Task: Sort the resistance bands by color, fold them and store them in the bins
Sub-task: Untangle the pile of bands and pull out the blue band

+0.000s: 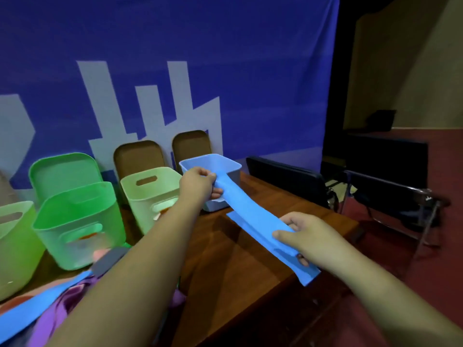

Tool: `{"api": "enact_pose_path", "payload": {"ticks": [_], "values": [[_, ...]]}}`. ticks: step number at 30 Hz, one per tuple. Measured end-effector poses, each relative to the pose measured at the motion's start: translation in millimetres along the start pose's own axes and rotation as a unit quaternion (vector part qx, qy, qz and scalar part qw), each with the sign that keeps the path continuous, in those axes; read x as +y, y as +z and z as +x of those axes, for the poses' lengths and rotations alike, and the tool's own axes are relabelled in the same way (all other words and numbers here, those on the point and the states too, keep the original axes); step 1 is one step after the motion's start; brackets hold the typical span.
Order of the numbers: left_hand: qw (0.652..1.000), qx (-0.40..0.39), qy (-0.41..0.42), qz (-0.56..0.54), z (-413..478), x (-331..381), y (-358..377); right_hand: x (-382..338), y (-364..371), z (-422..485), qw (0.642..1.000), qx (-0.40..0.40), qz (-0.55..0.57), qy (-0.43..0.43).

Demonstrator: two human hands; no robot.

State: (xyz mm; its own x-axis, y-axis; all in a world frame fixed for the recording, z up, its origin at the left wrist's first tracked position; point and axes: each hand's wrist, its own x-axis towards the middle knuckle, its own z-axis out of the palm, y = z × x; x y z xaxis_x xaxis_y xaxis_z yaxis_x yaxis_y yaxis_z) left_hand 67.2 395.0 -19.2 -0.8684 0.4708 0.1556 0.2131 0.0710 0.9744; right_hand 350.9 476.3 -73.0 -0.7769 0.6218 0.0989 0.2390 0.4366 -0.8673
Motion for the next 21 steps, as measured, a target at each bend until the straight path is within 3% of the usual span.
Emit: {"api": "enact_pose_path", "payload": {"ticks": [3, 11, 21], "values": [[0.999, -0.002, -0.027, 0.038, -1, -30, 27, 16, -16, -3, 0.999, -0.010, -0.045, 0.020], [0.974, 0.014, 0.006, 0.227, -4, -77, 64, 46, -19, -6, 0.986, 0.009, -0.165, 0.029], [0.929, 0.042, 0.002, 0.369, 1, -100, 78, 63, -11, -3, 0.981, 0.019, -0.190, 0.028]]}}
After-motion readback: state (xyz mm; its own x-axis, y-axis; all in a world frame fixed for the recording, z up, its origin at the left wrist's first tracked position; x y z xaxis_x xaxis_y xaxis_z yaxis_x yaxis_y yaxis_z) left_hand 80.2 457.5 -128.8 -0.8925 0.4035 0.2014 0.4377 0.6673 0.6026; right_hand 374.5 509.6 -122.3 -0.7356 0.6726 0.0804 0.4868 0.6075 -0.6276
